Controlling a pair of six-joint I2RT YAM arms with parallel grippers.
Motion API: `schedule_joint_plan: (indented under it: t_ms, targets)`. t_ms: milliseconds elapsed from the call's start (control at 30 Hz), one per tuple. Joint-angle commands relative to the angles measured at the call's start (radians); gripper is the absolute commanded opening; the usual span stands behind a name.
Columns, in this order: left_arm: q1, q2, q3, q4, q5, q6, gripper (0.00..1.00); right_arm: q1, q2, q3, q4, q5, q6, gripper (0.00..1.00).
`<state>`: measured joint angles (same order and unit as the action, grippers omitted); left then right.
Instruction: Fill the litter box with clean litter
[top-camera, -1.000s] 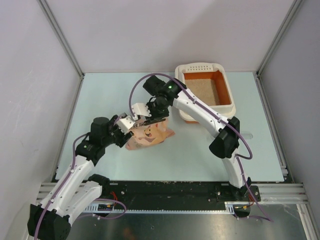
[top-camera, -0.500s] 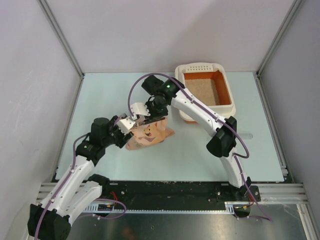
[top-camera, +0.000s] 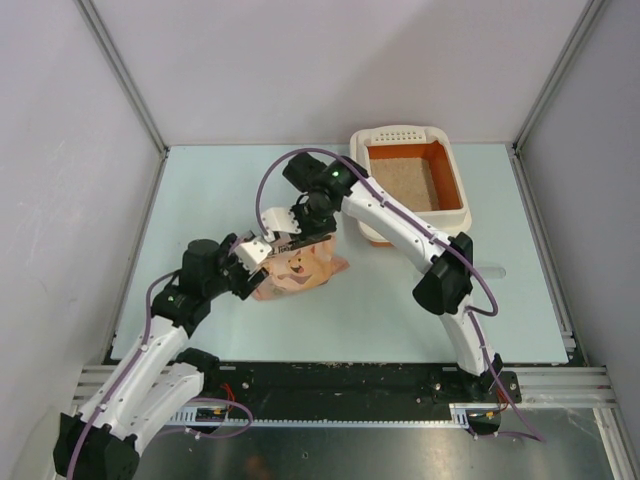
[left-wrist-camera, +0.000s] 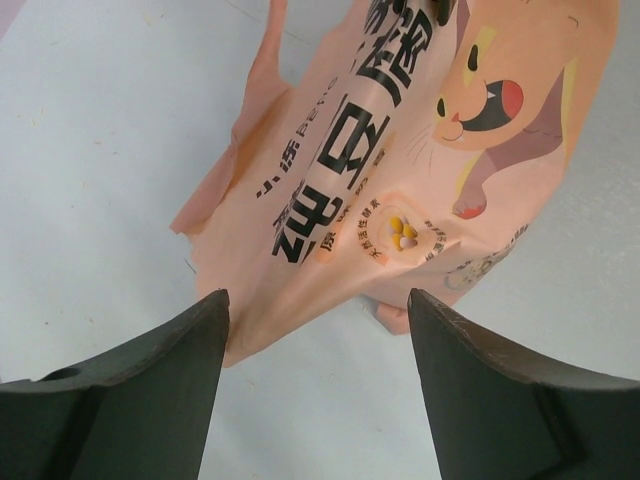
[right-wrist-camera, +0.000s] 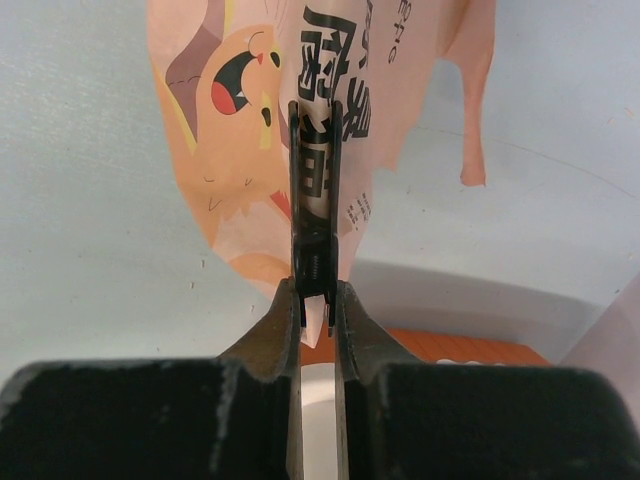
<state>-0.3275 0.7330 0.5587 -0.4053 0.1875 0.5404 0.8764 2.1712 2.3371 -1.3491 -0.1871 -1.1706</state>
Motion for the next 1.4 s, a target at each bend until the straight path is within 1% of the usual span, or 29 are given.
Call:
schedule_joint_plan:
  t_ms: [0,100,233,300,367,567,600,700,800,967,1067,1200,1367]
  targets:
    - [-0.015,0.017,0.001,0.029,0.059,-0.065,0.75,-0.030,-0.043,-0.047,-0.130,-0.054,0.020,0.00]
    - [-0.015,0.029,0.007,0.057,0.064,-0.141,0.74,-0.034,-0.077,-0.132,-0.089,-0.052,0.028,0.00]
    - [-0.013,0.077,0.013,0.056,0.009,-0.250,0.67,-0.043,-0.106,-0.185,-0.021,-0.094,0.054,0.00]
    - [-0.012,0.111,0.020,0.051,-0.119,-0.289,0.64,-0.044,-0.102,-0.188,-0.013,-0.097,0.057,0.00]
    - [0.014,0.117,0.039,0.051,-0.186,-0.341,0.65,-0.039,-0.099,-0.190,-0.016,-0.084,0.055,0.00]
    - [0.036,0.034,0.069,0.072,-0.186,-0.493,0.64,-0.021,-0.096,-0.190,-0.015,-0.055,0.060,0.00]
    - [0.039,0.005,0.073,0.077,-0.227,-0.526,0.64,-0.019,-0.093,-0.190,-0.016,-0.051,0.058,0.00]
    - [0.047,-0.047,0.093,0.114,-0.276,-0.534,0.65,-0.010,-0.090,-0.188,-0.004,-0.034,0.063,0.00]
    - [0.047,-0.032,0.127,0.132,-0.316,-0.534,0.66,0.001,-0.083,-0.185,0.025,-0.009,0.084,0.00]
    - [0.047,-0.027,0.135,0.155,-0.322,-0.517,0.66,0.013,-0.077,-0.185,0.047,0.017,0.109,0.00]
    - [0.047,-0.026,0.132,0.168,-0.330,-0.514,0.67,0.025,-0.080,-0.190,0.065,0.072,0.120,0.02]
    - [0.047,-0.014,0.135,0.189,-0.332,-0.510,0.67,0.050,-0.090,-0.191,0.079,0.150,0.115,0.01]
    - [0.050,0.009,0.142,0.230,-0.329,-0.497,0.68,0.059,-0.088,-0.190,0.087,0.160,0.112,0.00]
